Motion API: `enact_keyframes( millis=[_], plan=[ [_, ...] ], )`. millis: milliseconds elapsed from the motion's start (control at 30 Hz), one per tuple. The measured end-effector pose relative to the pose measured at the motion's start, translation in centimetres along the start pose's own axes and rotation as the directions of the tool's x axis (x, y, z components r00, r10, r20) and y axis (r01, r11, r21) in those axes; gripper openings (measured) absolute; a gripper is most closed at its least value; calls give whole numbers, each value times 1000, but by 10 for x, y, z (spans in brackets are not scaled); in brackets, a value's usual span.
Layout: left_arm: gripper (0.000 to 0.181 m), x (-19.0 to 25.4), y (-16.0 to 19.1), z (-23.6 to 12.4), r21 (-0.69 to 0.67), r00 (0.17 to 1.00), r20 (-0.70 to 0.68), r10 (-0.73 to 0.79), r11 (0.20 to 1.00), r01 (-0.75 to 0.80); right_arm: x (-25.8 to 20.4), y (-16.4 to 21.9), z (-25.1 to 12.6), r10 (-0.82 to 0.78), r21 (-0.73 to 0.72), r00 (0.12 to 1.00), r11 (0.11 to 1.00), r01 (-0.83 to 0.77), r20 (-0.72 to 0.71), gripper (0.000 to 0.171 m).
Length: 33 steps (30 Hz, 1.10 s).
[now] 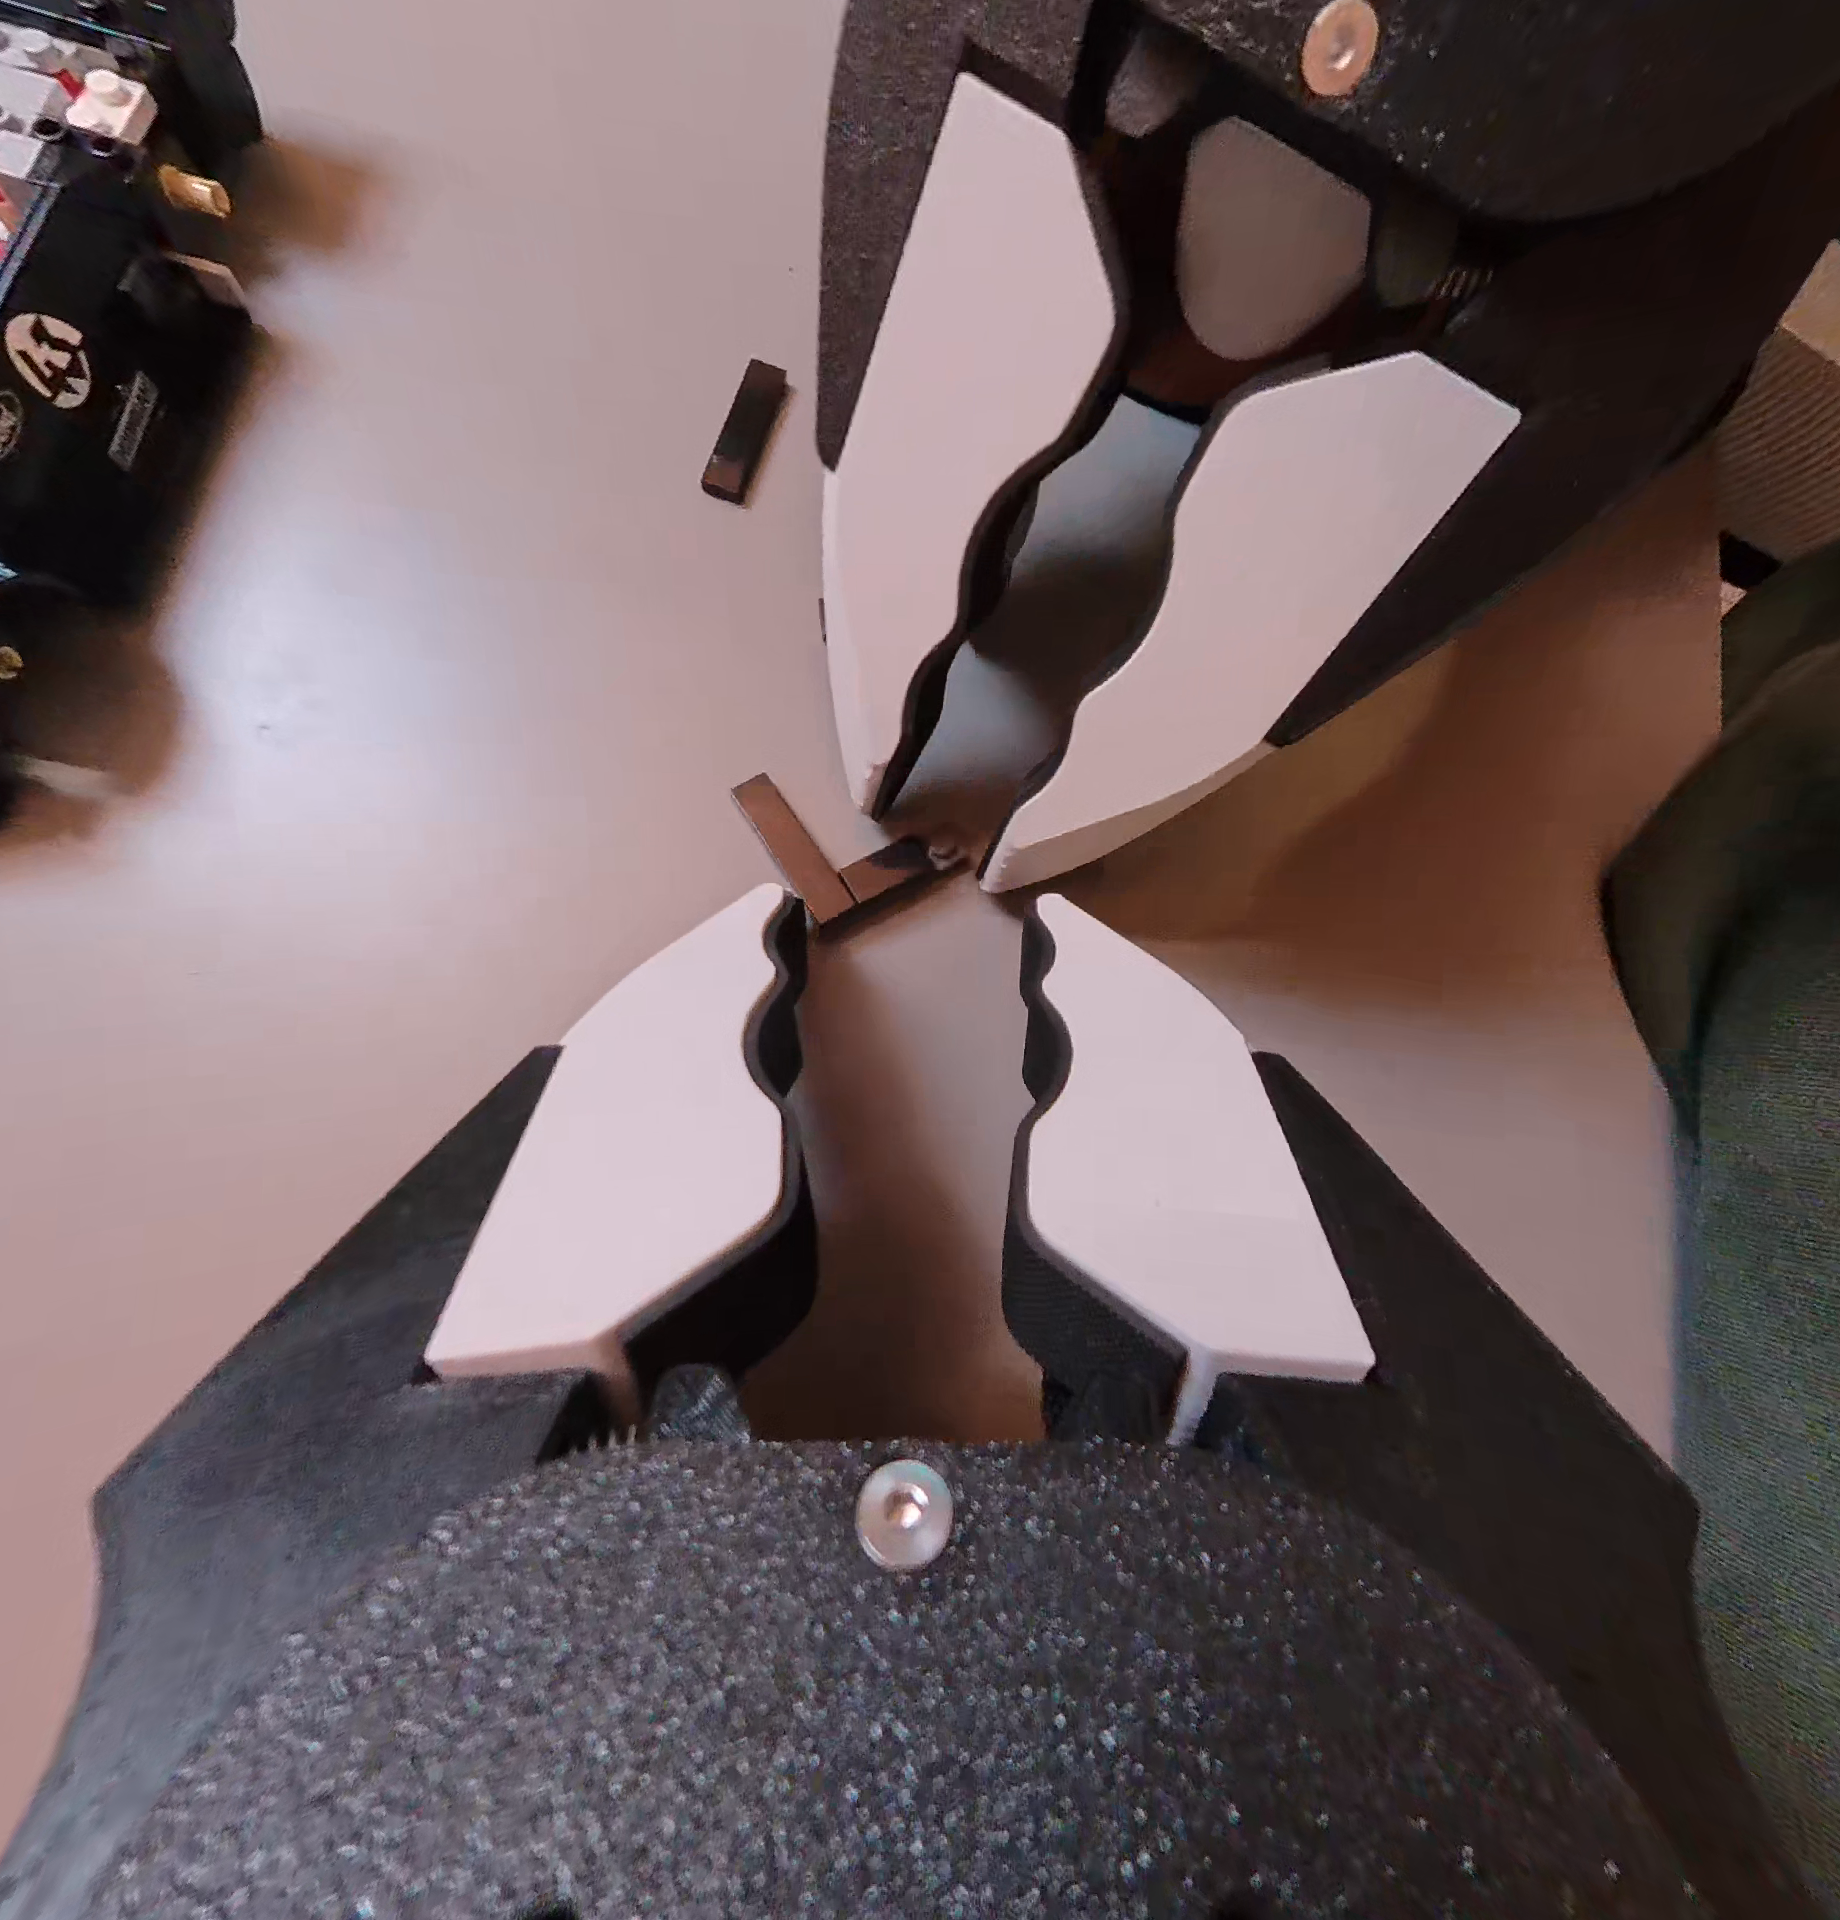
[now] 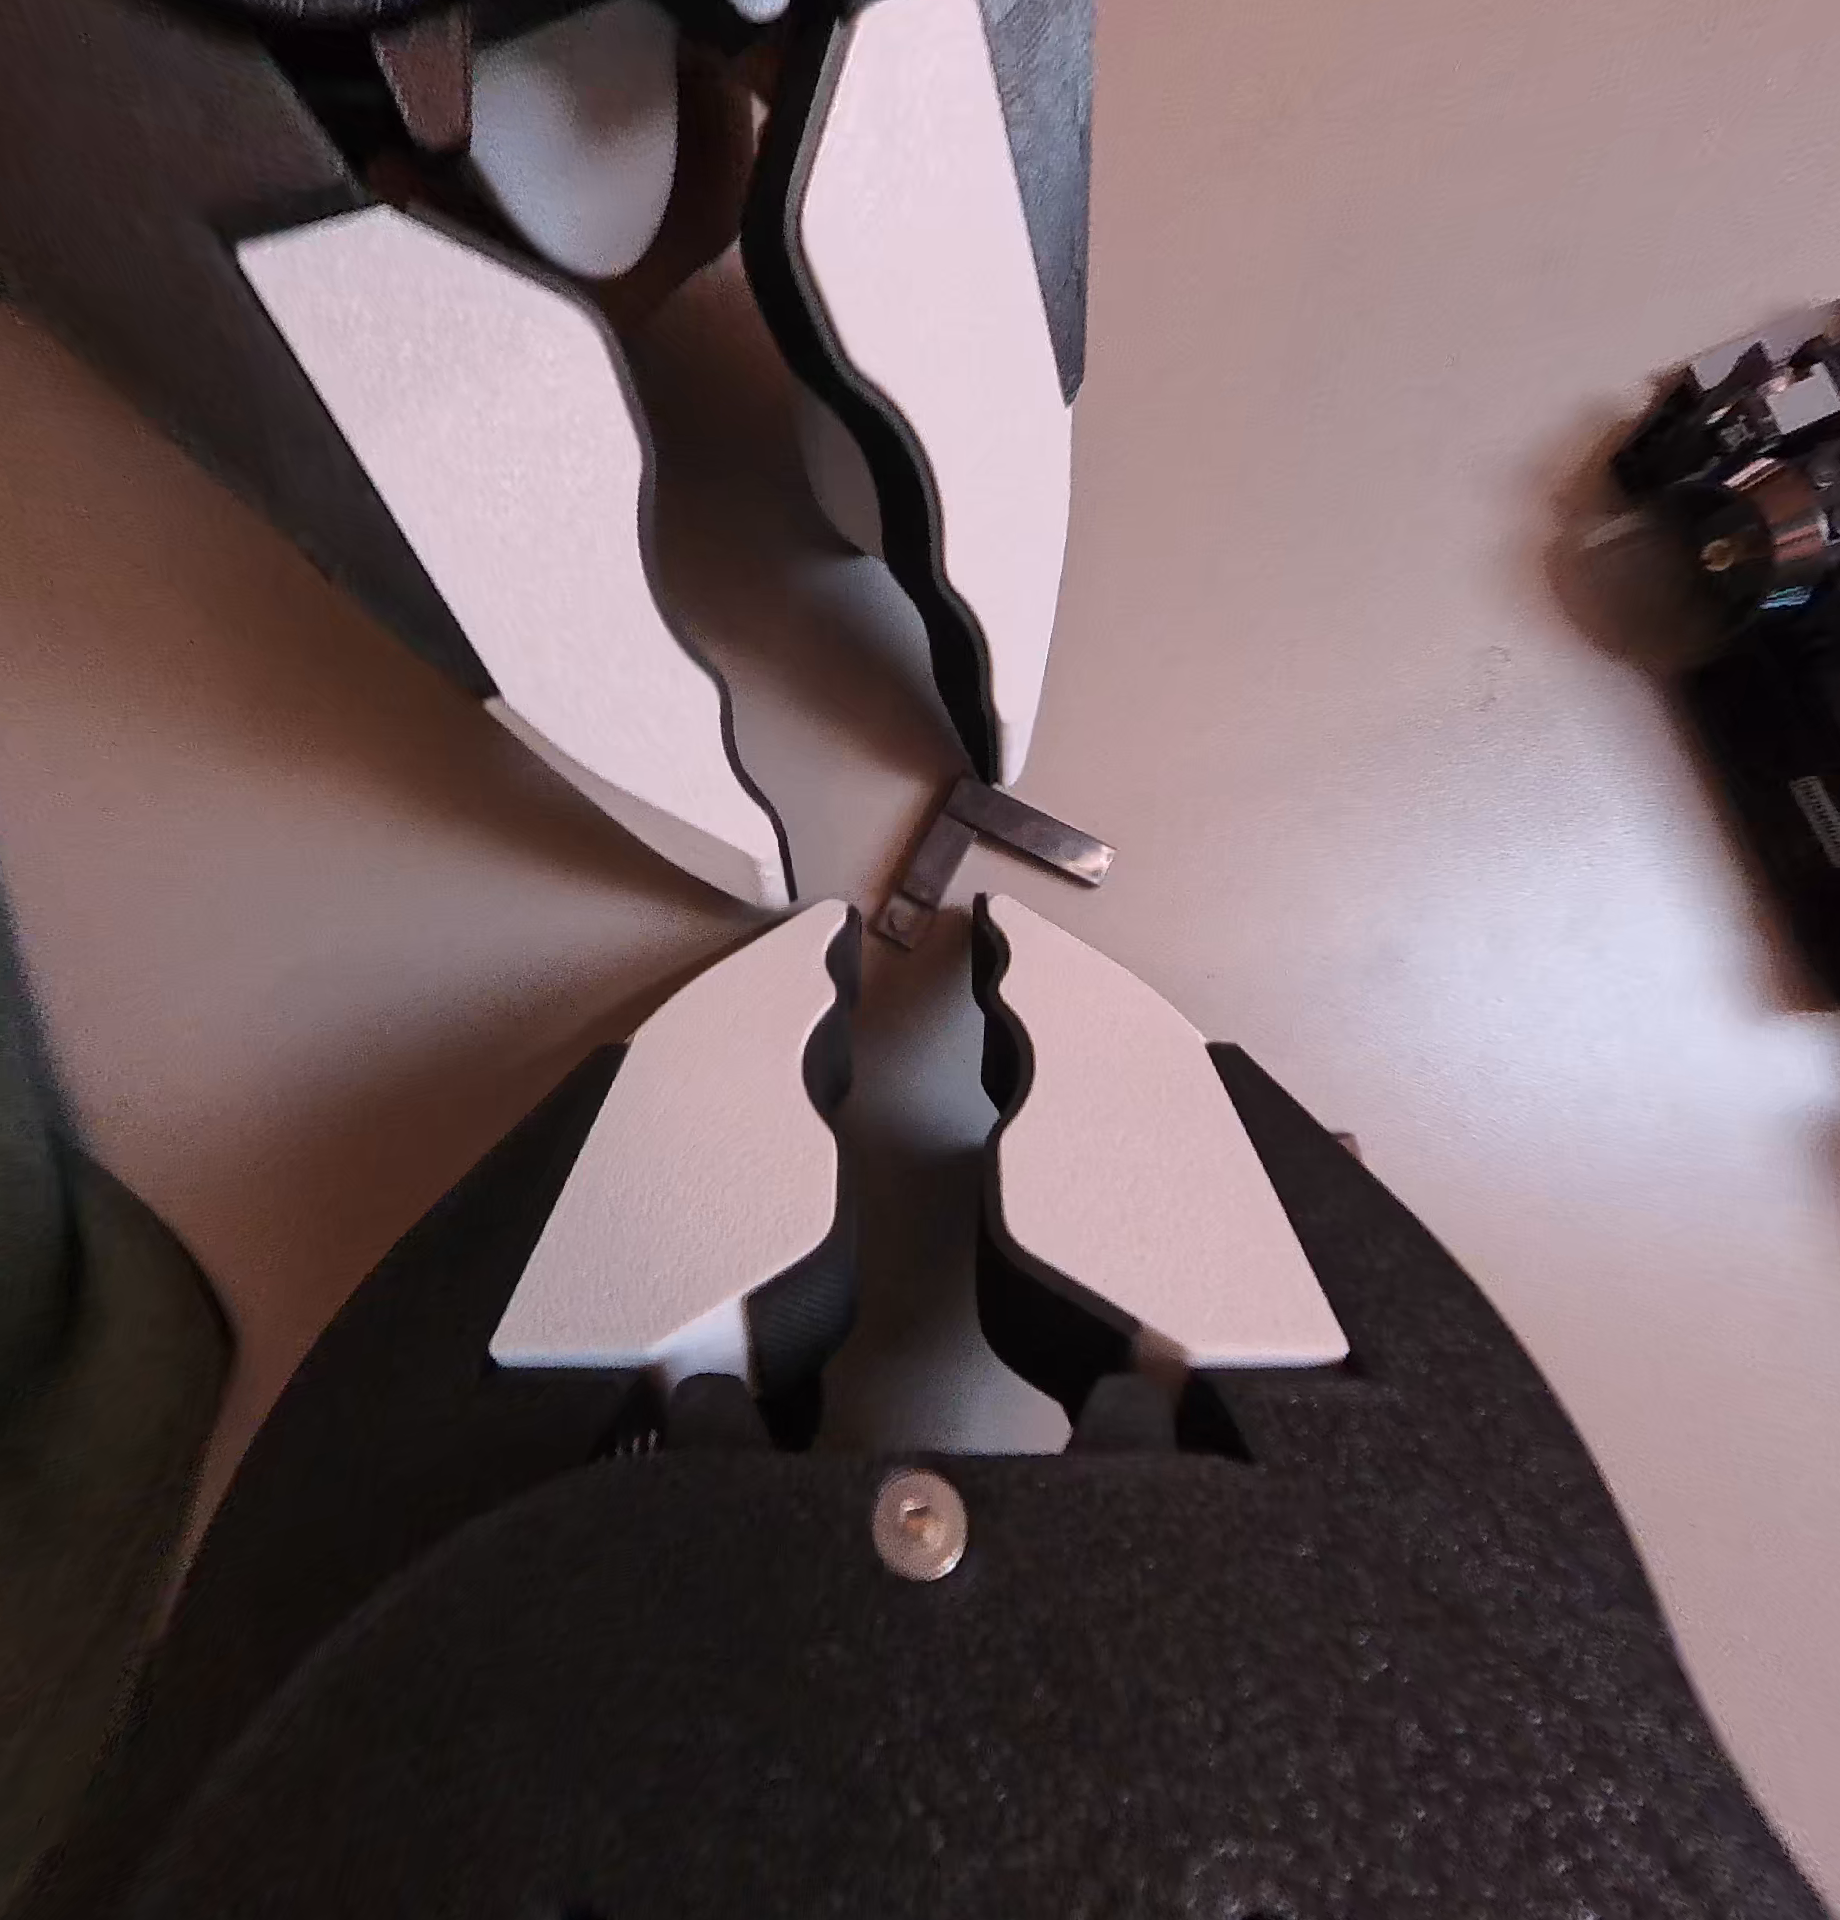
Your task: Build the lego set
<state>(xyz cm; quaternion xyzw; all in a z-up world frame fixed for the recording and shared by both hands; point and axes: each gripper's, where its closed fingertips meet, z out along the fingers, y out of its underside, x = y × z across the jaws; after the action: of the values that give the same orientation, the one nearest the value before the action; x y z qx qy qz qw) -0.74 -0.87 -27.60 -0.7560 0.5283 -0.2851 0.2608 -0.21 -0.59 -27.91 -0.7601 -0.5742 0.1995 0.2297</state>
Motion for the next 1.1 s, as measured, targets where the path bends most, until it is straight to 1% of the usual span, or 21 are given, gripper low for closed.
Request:
enact_keyframes(
  millis=[67,133,267,567,733,833,933,1100],
  plan=[
    [39,3,0,0,-4,1000,-6,6,1000,-6,-1,-2,1,34,-8,999,999,-34,11,21],
    [39,6,1,1,-6,1000,-14,15,1000,-15,2,-2,4,31,-29,999,999,-32,-16,20],
    [39,4,1,0,0,1000,-9,10,1000,-10,3,-3,6,-1,-41,1000,999,0,-29,9],
    [39,4,0,1,1,1000,-4,9,1000,-9,3,-3,5,-106,-33,994,994,106,-8,8],
    [41,6,0,2,0,1000,7,13,1000,-13,3,-3,6,-111,-31,994,993,111,7,8],
    [42,7,0,1,4,1000,-2,-2,1000,2,2,-3,6,-100,-30,995,995,100,7,8],
    [38,8,1,-1,9,999,-1,-33,999,33,3,-4,6,-94,-29,996,995,94,-4,8],
    [41,11,2,-2,11,999,-5,-44,999,44,2,-4,6,-81,-28,997,996,81,-8,8]
  ],
)
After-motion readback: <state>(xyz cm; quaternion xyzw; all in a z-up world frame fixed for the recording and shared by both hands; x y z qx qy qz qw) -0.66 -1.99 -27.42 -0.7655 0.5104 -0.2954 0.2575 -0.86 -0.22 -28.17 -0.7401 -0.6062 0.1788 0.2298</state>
